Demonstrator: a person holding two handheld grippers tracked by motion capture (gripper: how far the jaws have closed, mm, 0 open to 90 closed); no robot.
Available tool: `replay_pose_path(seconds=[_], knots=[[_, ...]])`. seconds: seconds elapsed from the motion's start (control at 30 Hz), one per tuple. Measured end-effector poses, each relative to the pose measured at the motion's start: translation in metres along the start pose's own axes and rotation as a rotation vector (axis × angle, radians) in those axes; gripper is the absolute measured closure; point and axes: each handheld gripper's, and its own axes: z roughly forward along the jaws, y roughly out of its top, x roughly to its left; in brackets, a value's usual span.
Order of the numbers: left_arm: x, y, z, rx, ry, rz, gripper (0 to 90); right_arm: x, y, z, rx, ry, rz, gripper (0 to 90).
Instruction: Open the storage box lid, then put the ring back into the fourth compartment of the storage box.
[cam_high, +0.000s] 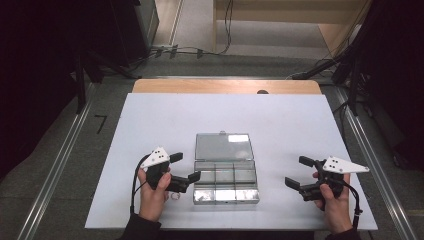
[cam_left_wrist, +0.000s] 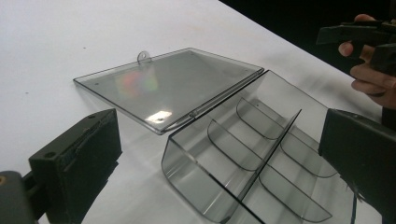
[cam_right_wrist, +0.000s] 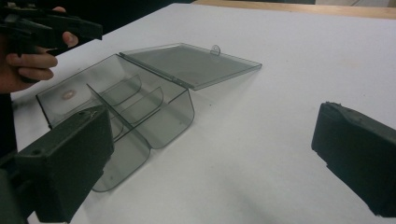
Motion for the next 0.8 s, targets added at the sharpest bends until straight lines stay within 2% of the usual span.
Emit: replay_pose_path(seconds=[0.07, 0.23, 0.5, 0.7, 0.8], knots=[[-0.001, -0.001, -0.004, -0.011, 0.026, 0.022, 0.0, -0.002, -0.003, -0.005, -0.005, -0.001, -0.002, 0.0], [0.000, -0.004, -0.013, -0.013, 0.036, 0.031, 0.0, -0.007, -0.008, -0.015, -0.007, -0.031, -0.014, 0.0], [0.005, -0.011, -0.024, -0.007, 0.039, 0.020, 0.0, -0.014, -0.015, -0.021, 0.012, -0.083, -0.026, 0.0], [0.008, -0.014, -0.033, 0.002, 0.046, 0.014, 0.0, -0.022, -0.020, -0.024, 0.002, -0.117, -0.023, 0.0], [0.008, -0.016, -0.036, 0.012, 0.052, 0.016, 0.0, -0.025, -0.021, -0.024, -0.001, -0.114, -0.010, 0.0]])
